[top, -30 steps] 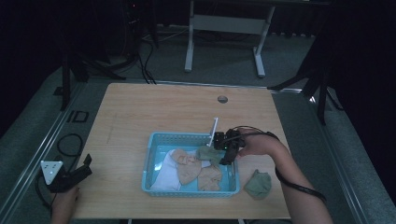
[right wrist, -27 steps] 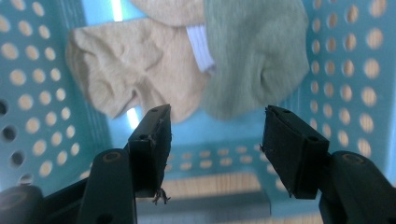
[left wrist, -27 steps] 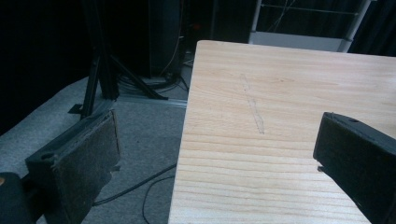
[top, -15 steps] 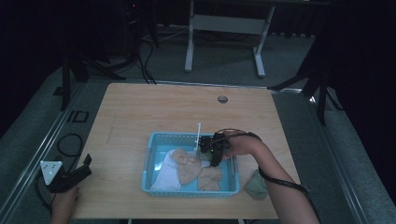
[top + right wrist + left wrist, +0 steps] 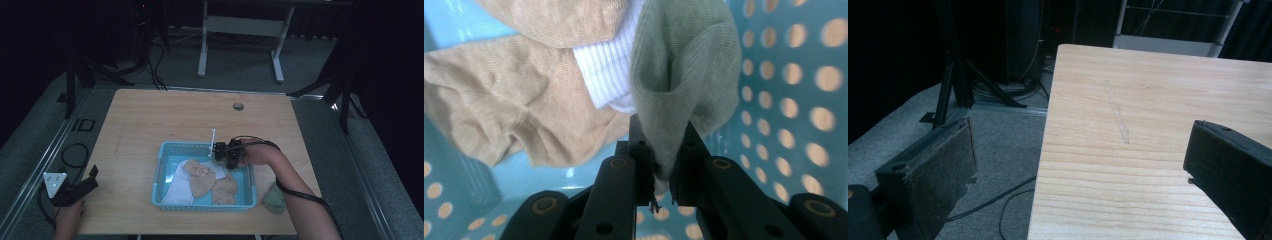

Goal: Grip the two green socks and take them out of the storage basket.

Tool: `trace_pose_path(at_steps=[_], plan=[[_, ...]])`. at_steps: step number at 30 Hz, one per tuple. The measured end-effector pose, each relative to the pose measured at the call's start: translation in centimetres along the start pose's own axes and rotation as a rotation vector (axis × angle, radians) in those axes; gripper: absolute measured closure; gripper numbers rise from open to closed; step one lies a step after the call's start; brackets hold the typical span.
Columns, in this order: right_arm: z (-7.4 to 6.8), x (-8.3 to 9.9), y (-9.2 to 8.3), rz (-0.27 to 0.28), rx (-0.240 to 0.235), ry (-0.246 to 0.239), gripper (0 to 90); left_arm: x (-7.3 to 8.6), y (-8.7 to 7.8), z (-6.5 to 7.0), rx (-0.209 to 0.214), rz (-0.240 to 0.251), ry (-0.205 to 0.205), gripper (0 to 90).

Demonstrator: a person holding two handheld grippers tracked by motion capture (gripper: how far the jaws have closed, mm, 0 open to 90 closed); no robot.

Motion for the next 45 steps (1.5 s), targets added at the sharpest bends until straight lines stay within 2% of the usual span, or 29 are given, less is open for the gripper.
trace_pose_path(at_steps=[9, 10, 17, 24, 30, 36, 45], plan=[[-0.5, 0.1, -3.0, 0.031, 0.016, -0.026, 82.7, 0.0, 0.0, 0.0, -0.002, -0.001, 0.001, 0.7], [-0.6, 0.2, -4.1, 0.042, 0.028, -0.037, 82.7, 0.0, 0.0, 0.0, -0.003, -0.001, 0.000, 0.7], [-0.1, 0.6, -7.8, 0.098, 0.071, -0.018, 82.7, 0.0, 0.0, 0.0, -0.004, -0.002, 0.001, 0.7], [0.2, 1.9, -9.9, 0.133, 0.074, 0.001, 82.7, 0.0, 0.0, 0.0, -0.006, -0.004, 0.002, 0.7], [0.8, 4.0, -10.6, 0.134, 0.091, 0.046, 82.6, 0.0, 0.0, 0.0, -0.007, -0.003, 0.002, 0.7], [1.3, 7.0, -10.9, 0.136, 0.098, 0.094, 82.6, 0.0, 0.1, 0.0, -0.008, -0.005, 0.003, 0.7], [1.7, 11.3, -9.6, 0.110, 0.104, 0.175, 82.6, 0.0, 0.1, 0.0, -0.010, -0.006, 0.003, 0.7]])
Point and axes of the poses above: each handheld gripper's, and its own axes: y roughly forward along the jaws, x roughly out of its underside, z roughly to its right, the point moved 6 cm from there along y, roughly forward along the jaws, and after that the axes turned 7 degrees about x, right-handed, at the moved point
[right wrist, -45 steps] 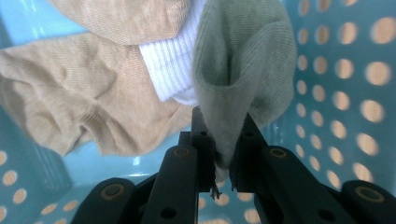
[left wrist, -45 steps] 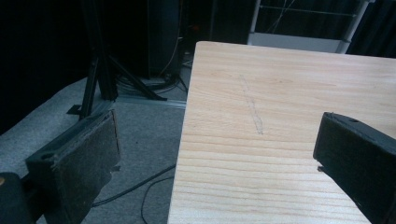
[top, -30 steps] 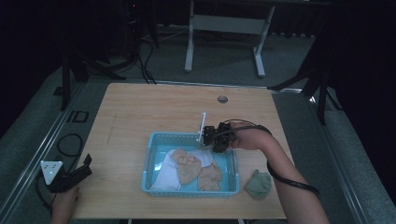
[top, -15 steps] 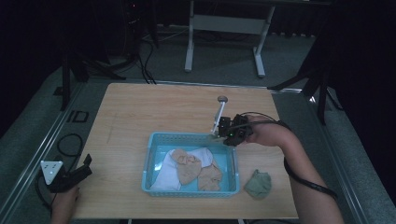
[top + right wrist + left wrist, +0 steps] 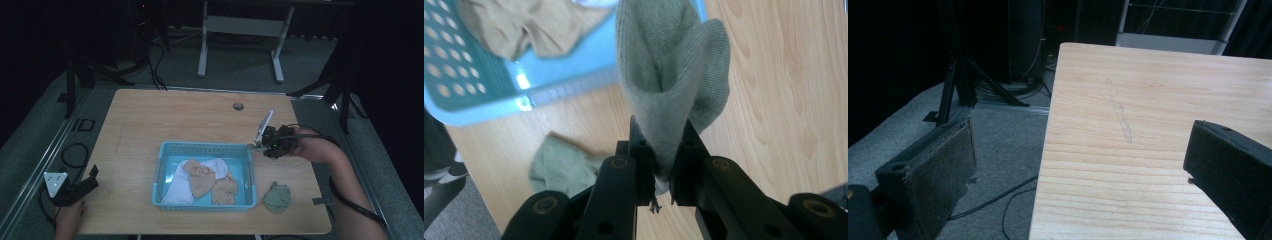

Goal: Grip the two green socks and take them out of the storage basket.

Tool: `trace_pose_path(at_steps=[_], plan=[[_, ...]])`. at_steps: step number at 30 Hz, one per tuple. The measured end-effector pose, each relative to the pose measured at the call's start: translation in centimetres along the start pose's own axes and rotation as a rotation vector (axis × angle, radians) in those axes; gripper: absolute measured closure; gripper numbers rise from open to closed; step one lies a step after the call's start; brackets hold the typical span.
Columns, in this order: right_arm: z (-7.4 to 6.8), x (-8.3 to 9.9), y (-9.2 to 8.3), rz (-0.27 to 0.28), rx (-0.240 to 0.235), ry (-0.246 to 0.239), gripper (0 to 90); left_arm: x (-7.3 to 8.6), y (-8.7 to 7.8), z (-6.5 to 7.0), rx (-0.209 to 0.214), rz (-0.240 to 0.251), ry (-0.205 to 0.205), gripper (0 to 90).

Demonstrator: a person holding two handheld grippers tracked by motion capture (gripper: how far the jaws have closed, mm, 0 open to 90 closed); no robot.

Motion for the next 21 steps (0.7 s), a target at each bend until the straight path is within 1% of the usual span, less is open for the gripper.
trace_pose_path(at_steps=[5, 8, 12, 14, 16, 18, 19, 21], plan=[[0.3, 2.2, 1.1, -0.018, -0.010, 0.032, 82.5, 0.0, 0.0, 0.0, 0.000, -0.002, 0.000, 0.7], [0.5, 3.1, 1.6, -0.033, -0.015, 0.054, 82.5, 0.0, 0.0, 0.0, -0.001, -0.002, 0.001, 0.7], [0.9, 3.7, 2.4, -0.049, -0.013, 0.082, 82.4, 0.0, 0.0, 0.0, 0.000, -0.002, 0.002, 0.7], [1.2, 3.9, 2.9, -0.047, -0.014, 0.097, 82.4, 0.0, 0.0, 0.0, 0.001, -0.001, 0.002, 0.7], [1.3, 4.2, 3.6, -0.058, -0.013, 0.100, 82.3, 0.0, 0.0, 0.0, 0.002, -0.001, 0.003, 0.7], [1.6, 4.4, 4.5, -0.062, -0.011, 0.115, 82.2, 0.0, 0.0, 0.0, 0.002, -0.001, 0.003, 0.7], [1.7, 4.5, 5.0, -0.070, -0.007, 0.107, 82.0, 0.0, 0.0, 0.0, 0.002, 0.000, 0.004, 0.7], [2.0, 4.7, 6.0, -0.087, 0.008, 0.114, 82.0, 0.0, 0.0, 0.0, 0.002, -0.001, 0.003, 0.7]])
Point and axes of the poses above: each handheld gripper's, and its own axes: y roughly forward along the jaws, x roughly out of its underside, z roughly to its right, the point moved 6 cm from there along y, roughly forward along the jaws, and after that the axes turned 7 degrees about x, right-handed, at the moved point
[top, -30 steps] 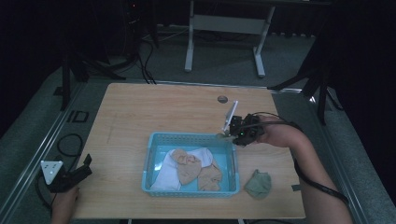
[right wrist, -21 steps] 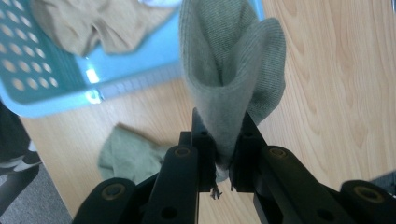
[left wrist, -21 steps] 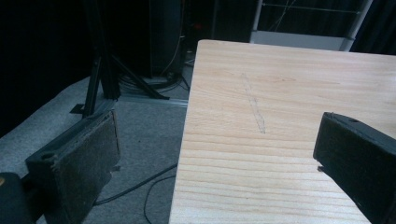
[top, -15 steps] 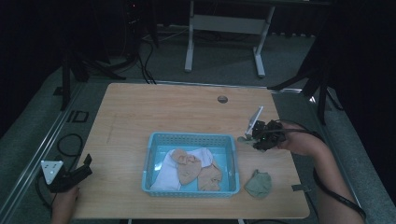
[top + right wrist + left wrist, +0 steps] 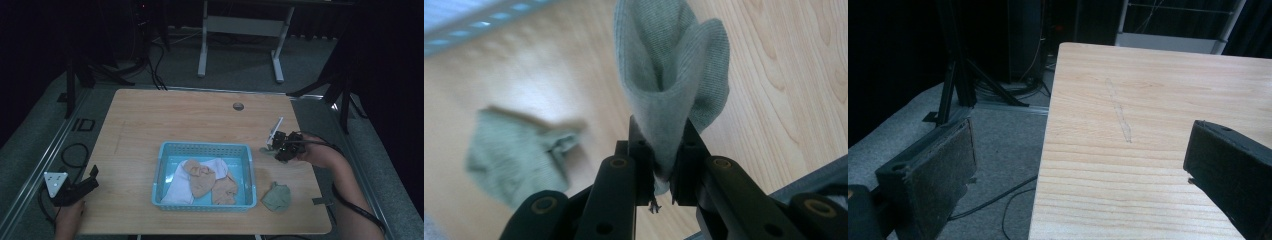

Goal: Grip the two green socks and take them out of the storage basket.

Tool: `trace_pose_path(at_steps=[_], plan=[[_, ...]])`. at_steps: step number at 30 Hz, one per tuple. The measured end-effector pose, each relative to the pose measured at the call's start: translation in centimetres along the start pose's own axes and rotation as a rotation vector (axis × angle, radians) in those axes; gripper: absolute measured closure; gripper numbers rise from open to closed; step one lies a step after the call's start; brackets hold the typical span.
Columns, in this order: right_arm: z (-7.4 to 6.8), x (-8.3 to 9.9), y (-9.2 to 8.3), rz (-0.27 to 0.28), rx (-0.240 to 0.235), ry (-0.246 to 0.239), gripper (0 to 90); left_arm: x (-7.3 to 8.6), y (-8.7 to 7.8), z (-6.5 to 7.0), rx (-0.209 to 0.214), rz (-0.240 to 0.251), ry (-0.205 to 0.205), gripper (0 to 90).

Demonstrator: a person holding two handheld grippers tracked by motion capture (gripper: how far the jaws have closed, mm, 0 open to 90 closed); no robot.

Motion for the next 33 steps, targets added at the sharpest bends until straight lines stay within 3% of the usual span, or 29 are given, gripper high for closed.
trace_pose_path(at_steps=[3, 9, 16, 18, 23, 28, 33], plan=[[0.2, 0.0, 1.7, -0.029, 0.018, 0.004, 82.0, 0.0, 0.0, 0.0, 0.000, 0.001, 0.000, 0.7], [-0.1, -0.5, 4.6, -0.023, 0.007, 0.024, 82.0, 0.0, 0.0, 0.0, 0.001, 0.001, 0.000, 0.7], [-1.2, -0.5, 6.6, -0.037, -0.025, 0.015, 80.2, 0.0, 0.0, 0.0, 0.002, 0.001, 0.000, 0.7], [-2.0, -0.3, 7.2, -0.055, -0.044, 0.008, 73.9, 0.0, 0.0, 0.0, 0.001, 0.002, -0.001, 0.7], [-2.6, 0.0, 6.5, -0.062, -0.064, -0.006, 63.5, 0.0, 0.0, 0.0, 0.001, 0.001, 0.000, 0.7], [-2.2, 0.2, 4.3, 0.012, -0.060, 0.039, 56.6, 0.0, 0.0, 0.0, 0.002, 0.001, -0.001, 0.7], [-2.5, 0.7, 3.8, 0.070, -0.059, 0.088, 55.2, 0.0, 0.0, 0.0, 0.001, 0.002, -0.002, 0.7]])
Point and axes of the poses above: each handheld gripper's, and its own axes: y roughly forward along the jaws, x roughly out of its underside, z roughly to its right, the point moved 6 cm from there along y, roughly forward along the jaws, and after that the axes turned 7 degrees about x, right-handed, at the moved point
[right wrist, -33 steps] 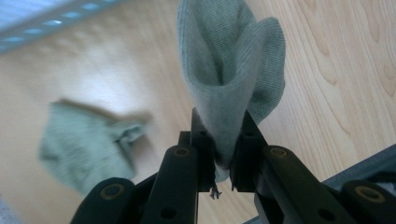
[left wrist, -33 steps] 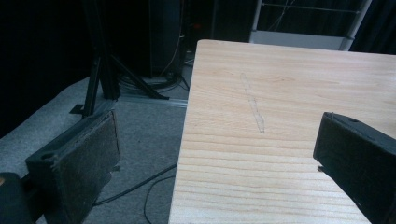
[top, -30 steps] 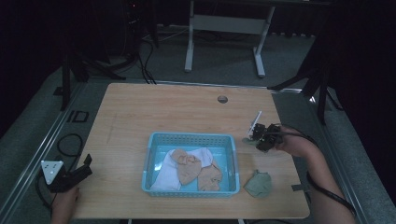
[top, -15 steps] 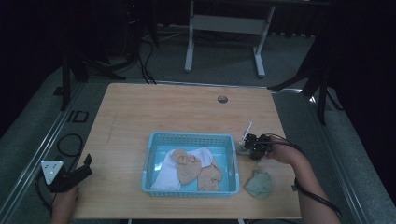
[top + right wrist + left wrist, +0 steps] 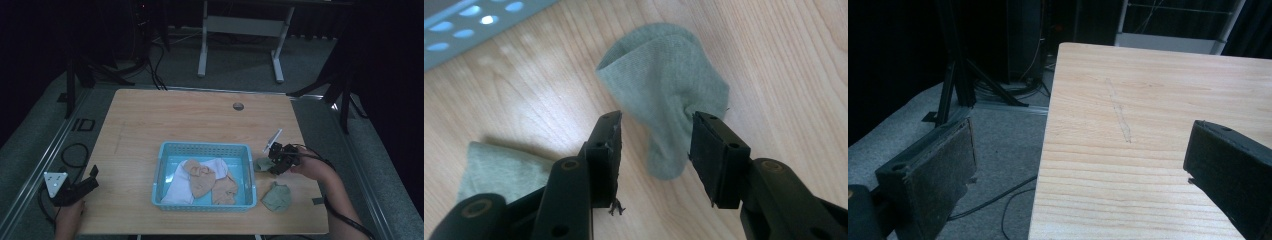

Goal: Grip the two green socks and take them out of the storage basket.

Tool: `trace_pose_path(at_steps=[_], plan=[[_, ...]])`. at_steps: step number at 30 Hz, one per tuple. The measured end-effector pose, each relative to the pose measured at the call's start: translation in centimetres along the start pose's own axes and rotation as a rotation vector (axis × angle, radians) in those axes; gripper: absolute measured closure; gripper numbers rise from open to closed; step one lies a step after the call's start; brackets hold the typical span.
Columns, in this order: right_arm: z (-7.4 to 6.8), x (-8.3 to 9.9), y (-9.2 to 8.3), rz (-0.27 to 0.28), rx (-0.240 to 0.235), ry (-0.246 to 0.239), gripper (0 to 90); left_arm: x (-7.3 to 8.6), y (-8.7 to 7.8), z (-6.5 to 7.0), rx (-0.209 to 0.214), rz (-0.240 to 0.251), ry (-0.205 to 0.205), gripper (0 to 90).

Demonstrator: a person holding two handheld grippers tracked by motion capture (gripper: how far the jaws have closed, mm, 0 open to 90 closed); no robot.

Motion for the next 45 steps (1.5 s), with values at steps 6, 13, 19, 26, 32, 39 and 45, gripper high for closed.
trace_pose_path(at_steps=[6, 13, 19, 26, 32, 39, 45], plan=[[0.5, 1.9, 0.1, 0.086, 0.012, 0.102, 55.1, 0.0, 0.0, 0.0, 0.000, 0.000, -0.001, 0.7], [0.7, 6.2, 1.0, 0.120, 0.007, 0.223, 55.1, 0.0, 0.0, 0.0, 0.000, -0.002, -0.001, 0.7], [1.3, 9.3, 1.4, 0.134, 0.042, 0.329, 56.7, 0.0, 0.0, 0.0, -0.001, -0.001, -0.001, 0.7], [1.7, 11.2, 1.3, 0.233, 0.117, 0.495, 46.3, 0.0, 0.0, 0.0, -0.002, -0.002, -0.001, 0.7], [1.7, 12.7, 1.9, 0.287, 0.178, 0.632, 33.7, 0.0, 0.0, 0.0, -0.001, -0.001, 0.000, 0.7], [1.9, 14.9, 2.4, 0.346, 0.222, 0.807, 17.5, 0.0, 0.0, 0.0, 0.001, -0.002, 0.000, 0.7], [2.0, 16.1, 2.6, 0.411, 0.261, 0.949, 11.9, 0.0, 0.0, 0.0, -0.001, -0.002, 0.001, 0.7]])
Point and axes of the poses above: each handheld gripper's, and its own axes: y roughly forward along the jaws, x roughly out of its underside, z roughly to its right, the point moved 6 cm from there along y, roughly forward along the jaws, and after that the axes turned 7 degrees about x, right-handed, at the moved point
